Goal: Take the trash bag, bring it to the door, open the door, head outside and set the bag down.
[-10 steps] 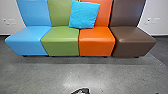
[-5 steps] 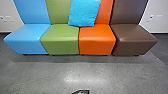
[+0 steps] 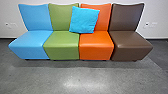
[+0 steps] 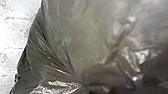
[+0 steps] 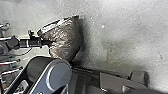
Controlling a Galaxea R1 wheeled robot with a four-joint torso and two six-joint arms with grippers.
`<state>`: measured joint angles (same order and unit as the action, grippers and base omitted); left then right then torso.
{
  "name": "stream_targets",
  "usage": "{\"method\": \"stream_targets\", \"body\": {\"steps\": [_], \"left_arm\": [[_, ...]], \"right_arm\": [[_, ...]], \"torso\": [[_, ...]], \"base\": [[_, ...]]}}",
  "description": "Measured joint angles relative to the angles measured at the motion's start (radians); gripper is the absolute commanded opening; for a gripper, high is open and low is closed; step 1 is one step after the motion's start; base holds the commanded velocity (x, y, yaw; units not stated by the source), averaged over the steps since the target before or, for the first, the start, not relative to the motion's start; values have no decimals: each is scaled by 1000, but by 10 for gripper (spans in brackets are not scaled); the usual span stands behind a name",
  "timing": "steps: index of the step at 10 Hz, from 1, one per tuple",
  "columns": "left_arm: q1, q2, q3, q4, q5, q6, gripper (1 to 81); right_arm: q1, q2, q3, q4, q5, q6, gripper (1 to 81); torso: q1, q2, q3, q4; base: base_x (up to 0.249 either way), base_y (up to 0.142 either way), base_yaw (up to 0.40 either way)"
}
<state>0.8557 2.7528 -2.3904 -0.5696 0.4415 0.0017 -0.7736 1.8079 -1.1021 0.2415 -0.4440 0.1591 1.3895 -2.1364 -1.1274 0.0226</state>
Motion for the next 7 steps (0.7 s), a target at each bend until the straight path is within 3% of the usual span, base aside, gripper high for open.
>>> {"method": "stream_targets", "body": {"steps": [7], "left_arm": [[24, -71, 76, 1, 12, 1, 10]], "right_arm": [[-188, 161, -151, -61, 95, -1, 811]], "torso": [[-158, 242, 245, 0]], "base": [[0, 0, 0]]}}
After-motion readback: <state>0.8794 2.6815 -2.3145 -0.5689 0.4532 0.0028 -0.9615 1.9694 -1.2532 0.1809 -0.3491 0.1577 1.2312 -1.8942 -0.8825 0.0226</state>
